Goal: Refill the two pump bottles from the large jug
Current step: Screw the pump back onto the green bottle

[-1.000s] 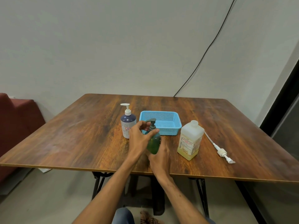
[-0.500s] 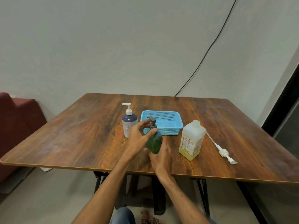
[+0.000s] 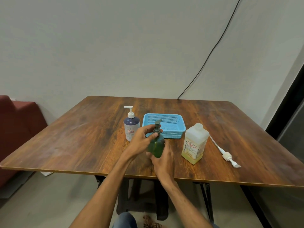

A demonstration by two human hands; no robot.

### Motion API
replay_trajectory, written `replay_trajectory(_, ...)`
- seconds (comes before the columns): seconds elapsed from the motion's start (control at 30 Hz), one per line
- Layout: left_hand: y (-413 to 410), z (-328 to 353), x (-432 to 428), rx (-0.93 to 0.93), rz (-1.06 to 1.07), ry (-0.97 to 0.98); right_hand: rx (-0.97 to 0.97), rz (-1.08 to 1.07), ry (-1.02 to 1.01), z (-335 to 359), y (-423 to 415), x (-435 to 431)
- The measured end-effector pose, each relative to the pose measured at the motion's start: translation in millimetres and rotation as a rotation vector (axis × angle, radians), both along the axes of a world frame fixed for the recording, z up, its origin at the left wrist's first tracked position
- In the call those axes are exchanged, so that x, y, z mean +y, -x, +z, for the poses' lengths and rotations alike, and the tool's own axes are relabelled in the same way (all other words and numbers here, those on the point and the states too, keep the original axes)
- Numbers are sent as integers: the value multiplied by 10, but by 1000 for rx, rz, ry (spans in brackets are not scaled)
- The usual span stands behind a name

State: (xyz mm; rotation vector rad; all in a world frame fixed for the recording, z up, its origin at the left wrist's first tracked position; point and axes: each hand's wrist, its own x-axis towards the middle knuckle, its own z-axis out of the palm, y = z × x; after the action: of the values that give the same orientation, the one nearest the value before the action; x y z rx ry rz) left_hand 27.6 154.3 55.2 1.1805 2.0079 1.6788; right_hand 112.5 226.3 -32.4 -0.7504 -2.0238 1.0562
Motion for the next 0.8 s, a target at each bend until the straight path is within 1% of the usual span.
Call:
replay_trajectory(0.07,-28,-3,8,-54,-20,-26,1,4,10,5,0,8)
replay_trajectory(0.1,-57,-9,17,-48,17,-45,2,9,15,11,-3,11)
replay_trajectory(0.2,-144,-35,72,44,236,-95,14,11,15,13,-10,23)
replay_trajectory(0.3,-174,-68,109,127,340,-126,27,19,14,12,-18,17)
replay_trajectory(0.37,-160,-76,102,138,329,-136,20,17,5,14,-14,14)
replay_trajectory(0.43,-140,-64,74,141,272,-124,11,12,-1,7,-5,22)
replay_trajectory(0.6,-20,-34,32,98,106,-26,10,4,17,-16,14,37)
replay_trajectory(0.67,-5,-27,34,80,97,-16,12,5,20,-22,22,33)
replay_trajectory(0.8,-64,-44,48,106,142,-72,11,13,10,-21,17,34)
